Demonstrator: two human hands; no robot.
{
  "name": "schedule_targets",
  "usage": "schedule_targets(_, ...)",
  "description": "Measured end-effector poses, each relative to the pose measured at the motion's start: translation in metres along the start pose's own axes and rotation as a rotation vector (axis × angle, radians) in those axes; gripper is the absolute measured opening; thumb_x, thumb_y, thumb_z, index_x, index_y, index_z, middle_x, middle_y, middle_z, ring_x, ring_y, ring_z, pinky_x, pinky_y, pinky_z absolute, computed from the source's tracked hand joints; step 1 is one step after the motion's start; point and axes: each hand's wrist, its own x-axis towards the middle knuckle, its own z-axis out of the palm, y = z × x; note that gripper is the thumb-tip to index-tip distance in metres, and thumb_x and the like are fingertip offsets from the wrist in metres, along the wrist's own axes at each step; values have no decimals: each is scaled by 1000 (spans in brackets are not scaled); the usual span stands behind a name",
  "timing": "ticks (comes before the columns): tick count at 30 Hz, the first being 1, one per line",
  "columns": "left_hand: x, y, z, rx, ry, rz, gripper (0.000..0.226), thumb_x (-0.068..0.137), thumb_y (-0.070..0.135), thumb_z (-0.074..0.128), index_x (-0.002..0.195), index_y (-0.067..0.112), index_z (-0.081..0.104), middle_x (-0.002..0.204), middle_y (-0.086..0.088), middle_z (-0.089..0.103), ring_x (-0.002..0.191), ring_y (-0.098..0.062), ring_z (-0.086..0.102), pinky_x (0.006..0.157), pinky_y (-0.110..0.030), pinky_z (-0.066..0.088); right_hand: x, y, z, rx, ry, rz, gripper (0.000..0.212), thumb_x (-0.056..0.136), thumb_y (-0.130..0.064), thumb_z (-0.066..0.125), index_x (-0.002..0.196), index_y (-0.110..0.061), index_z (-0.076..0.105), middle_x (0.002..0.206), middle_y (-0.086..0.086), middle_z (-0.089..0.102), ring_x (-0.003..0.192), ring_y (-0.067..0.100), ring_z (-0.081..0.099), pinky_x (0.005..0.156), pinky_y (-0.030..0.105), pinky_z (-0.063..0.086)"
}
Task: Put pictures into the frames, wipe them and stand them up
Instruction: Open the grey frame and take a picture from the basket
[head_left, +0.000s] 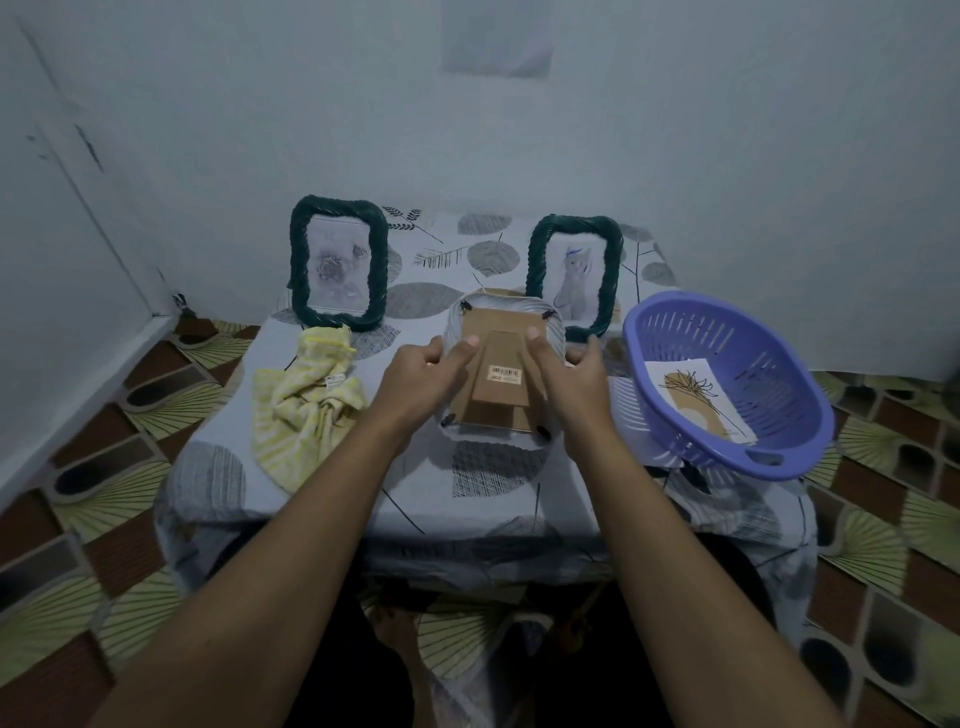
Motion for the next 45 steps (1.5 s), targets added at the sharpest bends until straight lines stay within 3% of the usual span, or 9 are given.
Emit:
schedule_targets(2,-1,1,3,15,43,9,56,82,65,65,88,9,67,77,7,65,67,10,59,70,-24,53,0,3,0,-19,-62,4,103,79,-61,73,156,-13,24,149,4,45,133,23,47,107,37,41)
schedule_targets(5,-5,0,5,14,70,-17,72,66,71,69,98,6,72,92,-12,75,86,-24,73,76,-50,58,-3,6,0,-87,-129,-15,103,76,-53,80,155,-12,30,153,2,42,134,20,47,108,38,44)
schedule_targets(7,-7,-4,5,94,92,6,67,61,64,73,98,8,71,89,-9,76,83,-26,73,71,-53,60,-2,12,-2,-126,-133,-40,95,79,-35,83,154,-8,31,149,2,46,128,18,51,105,41,48)
schedule_targets(10,-7,-13,8,271,137,36,70,54,64,70,92,5,68,85,-7,74,77,-22,71,68,-48,60,-1,21,-2,-215,-130,-73,80,84,-13,79,150,-1,36,128,1,53,111,14,51,91,30,49)
schedule_targets(16,-8,-40,17,504,128,-15,73,54,74,63,89,9,65,96,-14,66,84,-27,65,70,-37,56,1,44,1,-487,-149,-44,96,82,-29,82,156,-6,26,154,13,39,142,28,37,113,35,34)
schedule_targets(23,-9,-48,25,699,88,-15,65,78,59,72,121,11,61,117,-15,54,107,-31,56,86,-36,46,4,55,-4,-741,-150,-59,81,82,-44,74,147,-10,39,148,12,44,138,33,38,113,46,33)
schedule_targets(34,-3,-57,22,789,83,-37,75,77,68,66,124,10,57,120,-15,53,113,-34,54,94,-46,46,14,71,-10,-1042,-111,-242,86,83,-76,51,146,-18,39,144,11,42,134,30,34,106,43,28)
schedule_targets(40,12,-49,16,708,10,-57,108,67,62,80,151,17,28,148,-14,35,135,-33,39,108,-51,39,23,81,-13,-1074,-261,-241,96,86,-81,35,160,-28,3,168,8,-5,154,26,-9,122,48,-7)
schedule_targets(45,39,-42,10,701,-156,-136,127,61,65,80,157,20,11,156,-15,26,144,-37,24,115,-50,28,27,82,-14,-1152,-350,-214,87,87,-84,22,158,-41,-2,168,7,-1,154,28,-7,122,51,-8)
